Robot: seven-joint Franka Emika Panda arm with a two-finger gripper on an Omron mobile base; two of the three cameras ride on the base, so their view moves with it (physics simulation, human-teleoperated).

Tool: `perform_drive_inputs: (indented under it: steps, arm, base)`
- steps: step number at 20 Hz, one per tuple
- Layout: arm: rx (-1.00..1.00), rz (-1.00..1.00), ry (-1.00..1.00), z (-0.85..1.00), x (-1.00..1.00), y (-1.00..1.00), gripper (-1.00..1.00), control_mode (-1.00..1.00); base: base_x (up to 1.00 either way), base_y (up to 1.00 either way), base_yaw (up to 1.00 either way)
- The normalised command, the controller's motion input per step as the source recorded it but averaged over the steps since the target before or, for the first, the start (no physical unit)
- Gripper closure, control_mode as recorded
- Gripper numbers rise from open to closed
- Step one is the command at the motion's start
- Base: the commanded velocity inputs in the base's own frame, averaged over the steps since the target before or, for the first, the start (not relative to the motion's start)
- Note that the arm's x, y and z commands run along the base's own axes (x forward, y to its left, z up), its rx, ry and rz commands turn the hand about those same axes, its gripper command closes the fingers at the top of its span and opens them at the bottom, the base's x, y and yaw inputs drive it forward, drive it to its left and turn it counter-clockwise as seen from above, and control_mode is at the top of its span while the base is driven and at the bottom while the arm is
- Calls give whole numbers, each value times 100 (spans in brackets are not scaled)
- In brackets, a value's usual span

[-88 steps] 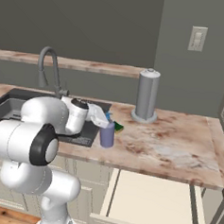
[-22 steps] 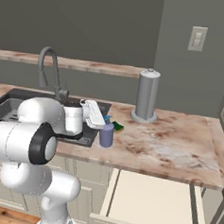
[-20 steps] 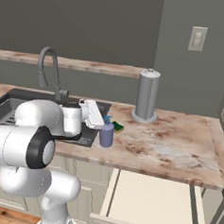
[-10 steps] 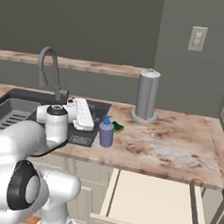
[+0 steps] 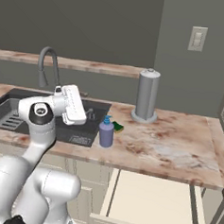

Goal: Restock the sink supplies by placing the sponge and soap dispenser on the counter and next to the sink. Make sure the soap dispenser is upright.

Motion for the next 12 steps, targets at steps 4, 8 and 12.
perform_drive_inputs:
  steps: [4,8,12]
  arm:
    - [-1,0,-22,89,-81,0,-100,-100]
    - [-2,-1,-22,71,-76,-8,-100,-100]
    - [0,-5,-19,27,-62,-21,-100,-100]
  base:
    - [0,0,0]
    - [0,0,0]
    - [0,0,0]
